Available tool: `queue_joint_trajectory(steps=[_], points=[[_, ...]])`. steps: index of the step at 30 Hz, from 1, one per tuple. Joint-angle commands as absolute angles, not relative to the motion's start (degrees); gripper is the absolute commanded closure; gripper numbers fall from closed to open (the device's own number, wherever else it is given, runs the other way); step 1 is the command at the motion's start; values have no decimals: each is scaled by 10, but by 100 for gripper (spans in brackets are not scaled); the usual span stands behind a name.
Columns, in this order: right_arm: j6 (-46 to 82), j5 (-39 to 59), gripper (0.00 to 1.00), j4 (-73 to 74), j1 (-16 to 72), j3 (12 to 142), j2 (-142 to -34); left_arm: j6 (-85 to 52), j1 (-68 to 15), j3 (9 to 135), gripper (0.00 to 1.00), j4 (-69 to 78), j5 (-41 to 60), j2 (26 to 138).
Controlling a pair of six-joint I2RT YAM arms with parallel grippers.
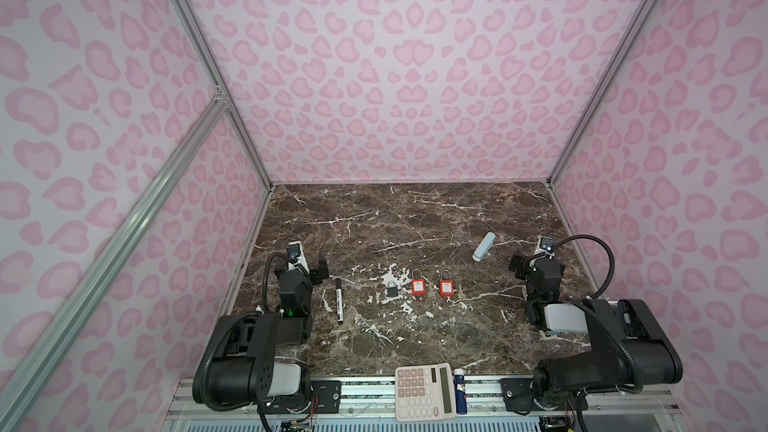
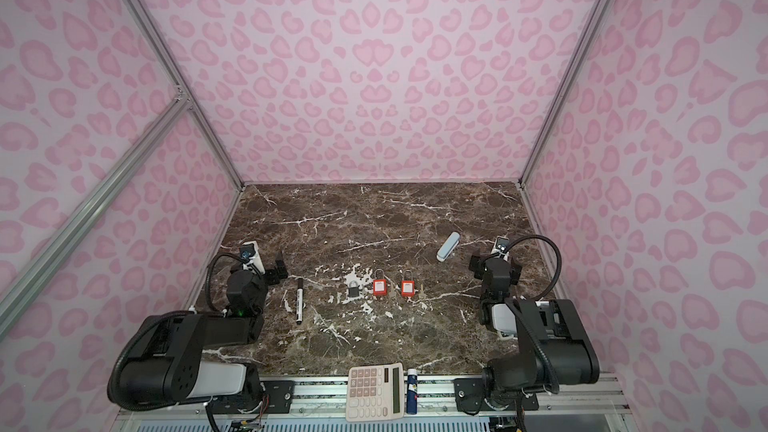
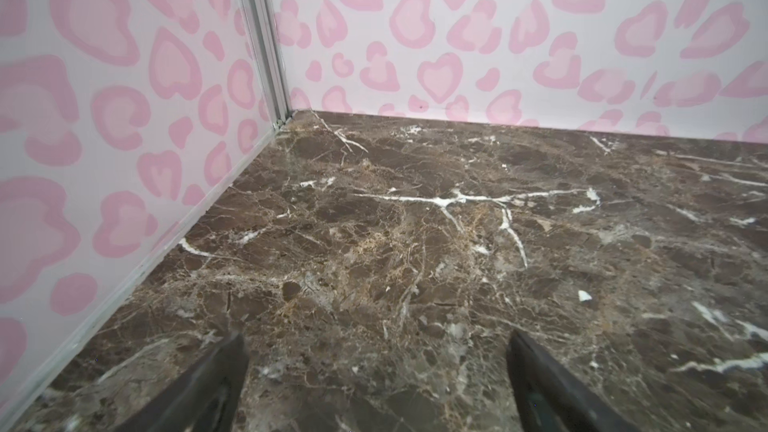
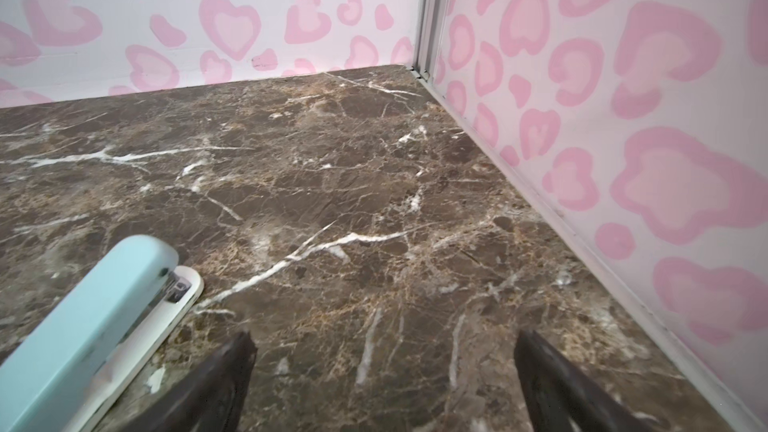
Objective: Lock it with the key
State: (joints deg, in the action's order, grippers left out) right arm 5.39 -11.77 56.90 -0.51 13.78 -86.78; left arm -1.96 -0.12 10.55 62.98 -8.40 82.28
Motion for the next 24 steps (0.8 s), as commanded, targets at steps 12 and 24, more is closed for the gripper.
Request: queue_joint_trajectory(steps=[12,24], points=[[17,-57,0,558,3,195,-883,-34,4,188,3,559,-77,843],[9,-43,0,541,4,203,-882,-35,8,188,3,560,-66,843]])
